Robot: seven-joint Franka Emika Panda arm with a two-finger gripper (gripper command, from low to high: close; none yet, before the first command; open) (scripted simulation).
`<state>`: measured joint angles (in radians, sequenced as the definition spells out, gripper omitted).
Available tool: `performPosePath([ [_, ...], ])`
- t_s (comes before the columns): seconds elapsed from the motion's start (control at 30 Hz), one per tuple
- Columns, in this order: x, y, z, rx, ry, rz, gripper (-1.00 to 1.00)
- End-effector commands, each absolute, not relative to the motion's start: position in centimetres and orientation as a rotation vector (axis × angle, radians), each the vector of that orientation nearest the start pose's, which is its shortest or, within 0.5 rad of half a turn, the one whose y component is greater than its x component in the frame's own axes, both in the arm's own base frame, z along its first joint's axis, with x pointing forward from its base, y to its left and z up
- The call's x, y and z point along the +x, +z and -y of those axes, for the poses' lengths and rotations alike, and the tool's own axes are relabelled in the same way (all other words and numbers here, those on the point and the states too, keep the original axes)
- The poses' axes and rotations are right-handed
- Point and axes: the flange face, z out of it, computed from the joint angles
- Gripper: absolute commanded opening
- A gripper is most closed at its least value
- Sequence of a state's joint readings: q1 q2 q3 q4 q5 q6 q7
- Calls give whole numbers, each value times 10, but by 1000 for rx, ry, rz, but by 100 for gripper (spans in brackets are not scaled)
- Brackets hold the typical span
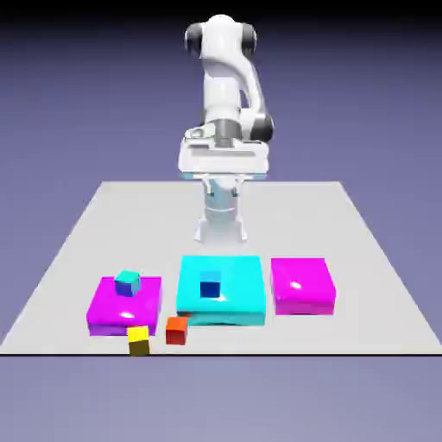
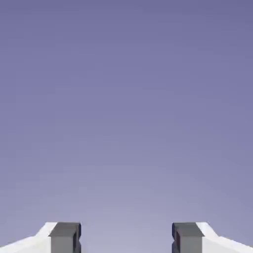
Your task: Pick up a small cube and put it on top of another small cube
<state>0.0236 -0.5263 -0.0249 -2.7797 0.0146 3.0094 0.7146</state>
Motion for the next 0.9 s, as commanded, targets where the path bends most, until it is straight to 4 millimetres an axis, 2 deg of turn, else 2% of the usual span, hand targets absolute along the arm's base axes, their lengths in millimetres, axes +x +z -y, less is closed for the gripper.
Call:
performPosePath([
  [0.0, 409, 446, 7, -2532, -947, -971, 0],
  [0.23, 464, 395, 47, -2674, -645, -1025, 0],
  [0.43, 501, 341, 84, -2784, -392, -1045, 0],
  [0.63, 528, 285, 122, -2884, -153, -1040, 0],
  [0.87, 549, 228, 164, -2995, 100, -998, 0],
])
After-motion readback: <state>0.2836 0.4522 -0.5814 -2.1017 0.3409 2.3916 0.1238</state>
